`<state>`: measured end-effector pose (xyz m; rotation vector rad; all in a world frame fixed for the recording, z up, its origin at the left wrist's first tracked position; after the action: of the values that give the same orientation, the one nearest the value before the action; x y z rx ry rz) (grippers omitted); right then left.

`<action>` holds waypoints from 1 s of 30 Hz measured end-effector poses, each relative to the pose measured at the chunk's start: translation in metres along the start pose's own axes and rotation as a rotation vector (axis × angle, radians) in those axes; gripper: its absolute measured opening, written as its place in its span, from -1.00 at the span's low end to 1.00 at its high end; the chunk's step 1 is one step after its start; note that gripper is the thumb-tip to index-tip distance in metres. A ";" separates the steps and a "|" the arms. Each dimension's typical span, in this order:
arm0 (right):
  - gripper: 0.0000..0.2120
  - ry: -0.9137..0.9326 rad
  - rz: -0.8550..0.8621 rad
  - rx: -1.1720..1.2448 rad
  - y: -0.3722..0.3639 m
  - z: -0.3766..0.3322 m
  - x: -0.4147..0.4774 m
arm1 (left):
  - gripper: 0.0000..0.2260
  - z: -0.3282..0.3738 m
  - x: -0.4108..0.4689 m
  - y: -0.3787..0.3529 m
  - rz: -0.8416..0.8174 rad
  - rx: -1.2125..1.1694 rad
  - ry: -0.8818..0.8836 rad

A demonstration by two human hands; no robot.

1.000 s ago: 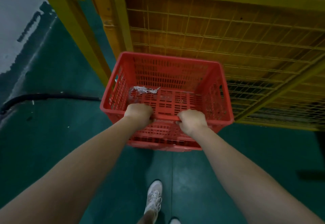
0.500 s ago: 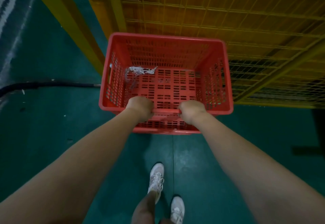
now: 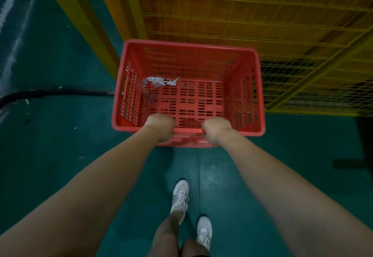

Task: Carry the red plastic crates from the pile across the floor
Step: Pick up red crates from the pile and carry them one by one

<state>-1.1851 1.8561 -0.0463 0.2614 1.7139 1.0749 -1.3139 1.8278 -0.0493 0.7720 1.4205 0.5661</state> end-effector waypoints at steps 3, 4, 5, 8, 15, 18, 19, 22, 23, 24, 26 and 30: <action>-0.79 0.006 -0.003 0.010 -0.002 -0.001 0.000 | -0.75 0.001 -0.002 -0.001 -0.008 -0.005 0.001; -0.79 0.010 -0.003 0.012 -0.003 -0.002 0.000 | -0.74 0.001 -0.003 -0.001 -0.007 -0.008 0.004; -0.80 0.013 -0.003 0.013 -0.004 -0.003 0.000 | -0.74 0.001 -0.003 -0.001 -0.007 -0.010 0.007; -0.82 0.019 0.007 0.014 -0.007 -0.002 0.001 | -0.74 0.000 -0.002 0.000 0.003 -0.005 0.013; -0.69 0.022 -0.022 0.164 -0.009 0.003 -0.008 | -0.71 -0.002 -0.007 -0.005 -0.006 -0.038 0.051; -0.55 0.031 -0.024 0.303 -0.005 0.005 -0.024 | -0.65 0.002 -0.013 -0.006 -0.074 -0.118 0.053; -0.51 0.027 -0.002 0.343 0.001 0.007 -0.031 | -0.64 0.005 -0.015 -0.004 -0.086 -0.141 0.042; -0.53 -0.033 0.098 0.520 0.021 0.019 -0.059 | -0.57 0.020 -0.026 0.019 -0.095 -0.173 0.000; -0.54 -0.061 0.138 0.581 0.029 0.025 -0.069 | -0.53 0.026 -0.030 0.030 -0.093 -0.187 -0.011; -0.55 -0.091 0.180 0.633 0.036 0.032 -0.080 | -0.49 0.031 -0.034 0.043 -0.086 -0.202 -0.019; -0.57 -0.144 0.275 0.709 0.050 0.046 -0.104 | -0.45 0.044 -0.040 0.070 -0.055 -0.236 -0.049; -0.63 -0.241 0.495 0.839 0.075 0.084 -0.162 | -0.47 0.086 -0.056 0.127 0.078 -0.218 -0.150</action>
<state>-1.0683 1.8417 0.1119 1.3412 1.8337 0.5522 -1.2209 1.8558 0.0828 0.6829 1.1728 0.6959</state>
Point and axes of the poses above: each hand's wrist, its own x-axis towards the middle knuckle, its own y-axis out of the back of the hand, z = x × y, the point moved 10 cm from there along x, towards the middle knuckle, and after that the axes turned 2 degrees about y, right-handed, at the moved point
